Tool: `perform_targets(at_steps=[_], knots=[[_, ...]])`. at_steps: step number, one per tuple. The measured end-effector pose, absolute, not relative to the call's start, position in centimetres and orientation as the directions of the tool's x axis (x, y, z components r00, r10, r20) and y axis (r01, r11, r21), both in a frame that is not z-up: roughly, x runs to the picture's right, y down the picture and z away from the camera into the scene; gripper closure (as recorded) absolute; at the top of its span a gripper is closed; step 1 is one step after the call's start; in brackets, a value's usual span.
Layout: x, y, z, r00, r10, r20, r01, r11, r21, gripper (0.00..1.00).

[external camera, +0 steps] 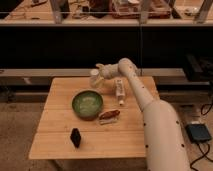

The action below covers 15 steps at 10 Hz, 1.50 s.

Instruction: Place the ceramic cup over the eraser

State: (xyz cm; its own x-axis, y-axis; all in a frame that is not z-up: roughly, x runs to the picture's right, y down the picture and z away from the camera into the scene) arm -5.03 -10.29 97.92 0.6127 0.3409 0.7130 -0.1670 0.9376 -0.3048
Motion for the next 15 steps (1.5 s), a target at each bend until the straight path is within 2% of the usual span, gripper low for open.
perform_targets(at_steps=[11, 12, 15], knots=[[-5.6, -9.4, 101.7, 0.620, 0.393, 0.679, -0.219, 0.918, -0.331, 0.22], [-5.7, -9.3, 101.8, 0.619, 0.399, 0.677, -0.223, 0.915, -0.335, 0.27], [-6.5, -9.2, 101.3, 0.592, 0.420, 0.688, -0.237, 0.907, -0.350, 0.59]])
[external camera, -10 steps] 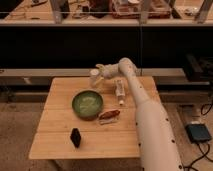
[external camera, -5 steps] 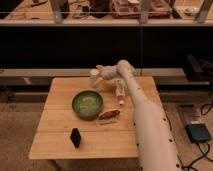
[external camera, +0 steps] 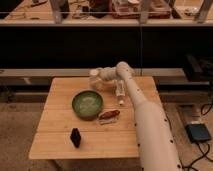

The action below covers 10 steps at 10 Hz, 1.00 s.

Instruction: Place the ceramic cup over the eraser

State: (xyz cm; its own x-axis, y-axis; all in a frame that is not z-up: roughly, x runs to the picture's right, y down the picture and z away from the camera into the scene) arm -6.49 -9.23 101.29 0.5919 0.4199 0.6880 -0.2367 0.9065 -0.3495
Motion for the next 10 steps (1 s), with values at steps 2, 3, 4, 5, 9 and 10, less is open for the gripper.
perform_targets(at_steps=[2, 3, 4, 5, 9, 10], knots=[[-7.2, -8.8, 100.9, 0.574, 0.423, 0.700, -0.228, 0.905, -0.360, 0.78], [-7.4, -8.6, 100.6, 0.563, 0.427, 0.707, -0.225, 0.903, -0.366, 0.81], [-7.4, -8.5, 100.2, 0.553, 0.429, 0.714, -0.221, 0.902, -0.371, 0.82], [-7.5, -8.6, 99.2, 0.538, 0.428, 0.726, -0.213, 0.902, -0.375, 0.82], [-6.0, -11.5, 89.1, 0.474, 0.342, 0.812, -0.141, 0.939, -0.313, 0.82], [-5.1, -12.5, 85.8, 0.450, 0.319, 0.834, -0.136, 0.948, -0.289, 0.82]])
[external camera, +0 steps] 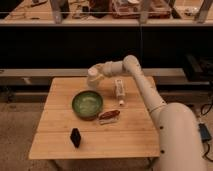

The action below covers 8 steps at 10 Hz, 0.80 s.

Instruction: Place the ceramic cup over the eraser

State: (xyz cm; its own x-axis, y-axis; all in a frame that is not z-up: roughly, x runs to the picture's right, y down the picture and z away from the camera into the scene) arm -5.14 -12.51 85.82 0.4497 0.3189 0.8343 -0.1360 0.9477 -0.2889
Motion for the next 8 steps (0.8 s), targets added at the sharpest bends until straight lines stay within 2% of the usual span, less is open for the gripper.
perform_targets(at_steps=[2, 4, 6, 8], knots=[[-3.7, -13.3, 80.6, 0.416, 0.300, 0.859, -0.127, 0.954, -0.272, 0.82], [-3.0, -12.2, 76.8, 0.396, 0.316, 0.862, -0.104, 0.948, -0.300, 0.82], [-3.5, -8.9, 72.5, 0.385, 0.338, 0.858, -0.032, 0.935, -0.354, 0.82], [-4.9, -3.6, 67.9, 0.371, 0.370, 0.852, 0.087, 0.899, -0.429, 0.82]])
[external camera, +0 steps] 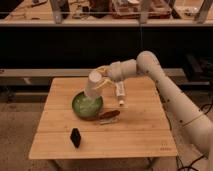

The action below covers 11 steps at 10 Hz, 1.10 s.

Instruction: Place the ceramic cup over the eraser

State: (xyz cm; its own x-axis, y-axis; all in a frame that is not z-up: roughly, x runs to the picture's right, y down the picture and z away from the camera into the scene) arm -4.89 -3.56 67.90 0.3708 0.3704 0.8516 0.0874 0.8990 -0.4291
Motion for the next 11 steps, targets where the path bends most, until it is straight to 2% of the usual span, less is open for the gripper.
perform_targets(at_steps=[2, 5, 7, 8, 11], knots=[[-5.4, -0.6, 65.4, 0.367, 0.383, 0.848, 0.155, 0.874, -0.461, 0.82], [-5.7, -0.2, 65.1, 0.361, 0.387, 0.848, 0.168, 0.868, -0.467, 0.82], [-6.9, 1.1, 63.7, 0.337, 0.385, 0.859, 0.212, 0.858, -0.467, 0.82], [-9.0, 3.6, 61.1, 0.300, 0.374, 0.878, 0.286, 0.842, -0.457, 0.82], [-12.9, 9.8, 56.6, 0.255, 0.336, 0.907, 0.426, 0.803, -0.417, 0.82]])
